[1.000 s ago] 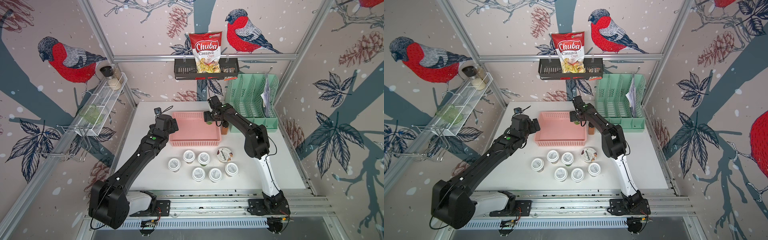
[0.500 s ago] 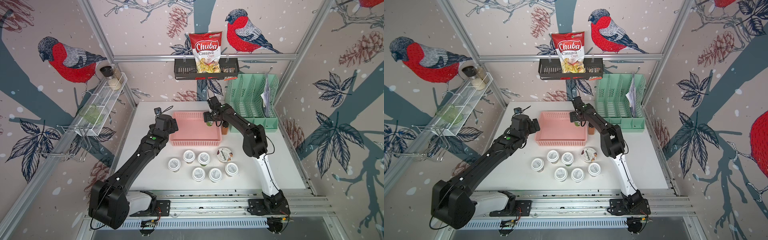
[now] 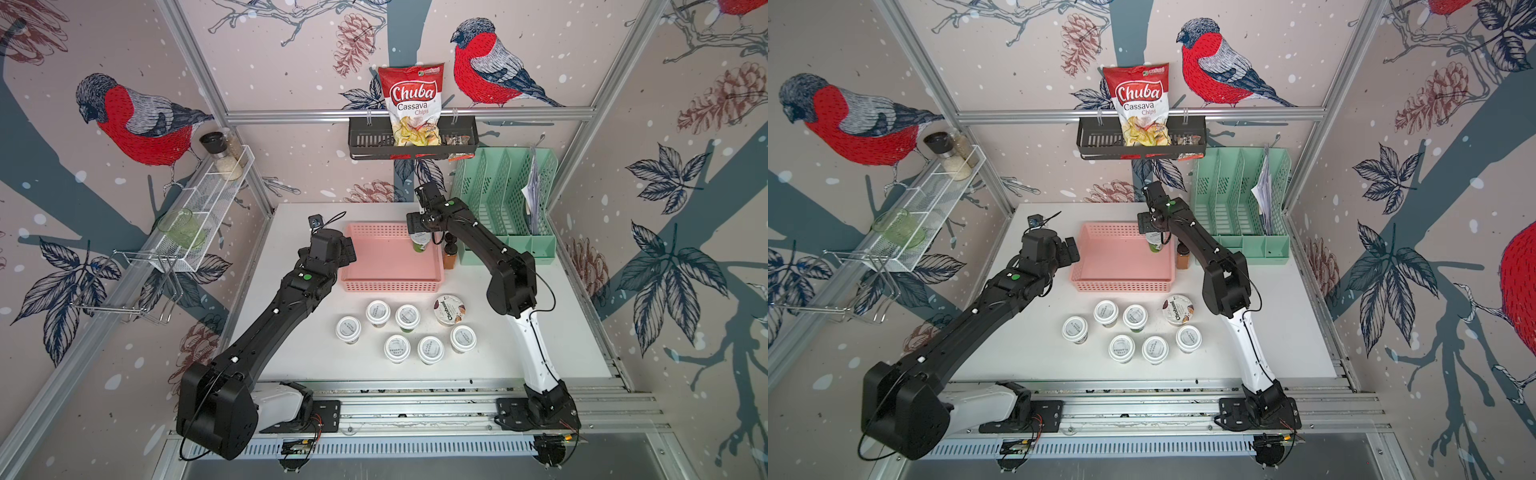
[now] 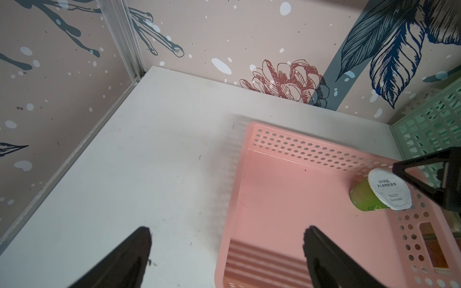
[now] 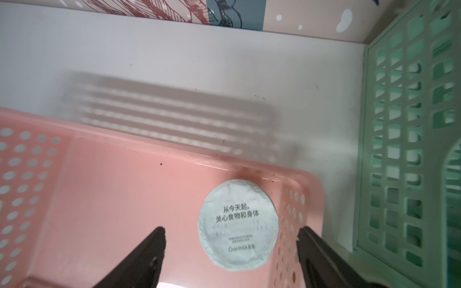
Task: Put the yogurt in the basket
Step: Place the yogurt in the basket, then pick up the yogurt from the center of the board.
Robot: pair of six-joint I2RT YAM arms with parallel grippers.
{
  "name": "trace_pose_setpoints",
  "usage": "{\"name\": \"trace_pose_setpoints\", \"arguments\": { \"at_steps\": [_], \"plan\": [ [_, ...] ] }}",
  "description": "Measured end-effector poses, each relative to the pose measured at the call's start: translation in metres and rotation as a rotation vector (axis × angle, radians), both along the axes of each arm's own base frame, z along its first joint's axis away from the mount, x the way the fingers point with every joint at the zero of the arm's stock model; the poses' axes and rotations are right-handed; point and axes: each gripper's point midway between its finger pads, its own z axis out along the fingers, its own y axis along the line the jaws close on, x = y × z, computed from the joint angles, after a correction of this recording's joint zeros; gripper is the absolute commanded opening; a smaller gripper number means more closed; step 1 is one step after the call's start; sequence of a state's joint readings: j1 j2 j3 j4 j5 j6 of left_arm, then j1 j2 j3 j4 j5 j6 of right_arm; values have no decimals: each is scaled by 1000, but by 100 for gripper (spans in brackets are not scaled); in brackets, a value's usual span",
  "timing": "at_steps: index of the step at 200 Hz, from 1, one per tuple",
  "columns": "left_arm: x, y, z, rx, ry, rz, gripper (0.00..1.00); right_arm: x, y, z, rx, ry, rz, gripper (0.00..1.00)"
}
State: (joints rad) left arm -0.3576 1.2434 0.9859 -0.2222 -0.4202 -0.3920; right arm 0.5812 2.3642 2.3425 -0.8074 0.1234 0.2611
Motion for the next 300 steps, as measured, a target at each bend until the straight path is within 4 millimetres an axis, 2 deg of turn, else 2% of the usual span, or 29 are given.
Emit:
{"name": "trace_pose_setpoints", "arguments": {
  "at_steps": [12, 27, 45, 66, 84, 115, 130, 138, 169, 220, 254, 300],
  "plan": [
    [0, 0, 0, 3, 10, -2, 98, -12, -2, 25, 11, -21, 6, 86],
    [4, -3, 7, -4, 0, -6, 98, -37, -14, 43, -9, -24, 5, 87],
    [6, -7, 10, -16, -1, -23, 98, -77, -34, 55, -33, -11, 3, 87],
    [5, -11, 8, -26, 13, -46, 98, -121, -63, 59, -36, 8, -18, 84],
    [2, -15, 9, -44, 11, -70, 98, -156, -92, 47, -21, 46, -58, 81],
    [0, -25, 8, -71, 18, -129, 97, -214, -141, 0, 96, 180, -129, 72],
    [0, -32, 6, -87, 25, -158, 97, -235, -158, -16, 190, 226, -172, 65],
    [0, -34, 5, -91, 29, -172, 97, -244, -161, -20, 244, 233, -171, 63],
    [0, -43, 0, -99, 47, -219, 94, -261, -157, -34, 433, 259, -173, 57],
    [1, -53, -1, -117, 45, -265, 93, -265, -160, -72, 544, 331, -208, 48],
    [2, -53, -3, -108, 49, -273, 93, -263, -152, -81, 579, 354, -179, 44],
    [3, -55, -6, -106, 56, -281, 93, -265, -153, -91, 606, 367, -171, 36]
  ]
}}
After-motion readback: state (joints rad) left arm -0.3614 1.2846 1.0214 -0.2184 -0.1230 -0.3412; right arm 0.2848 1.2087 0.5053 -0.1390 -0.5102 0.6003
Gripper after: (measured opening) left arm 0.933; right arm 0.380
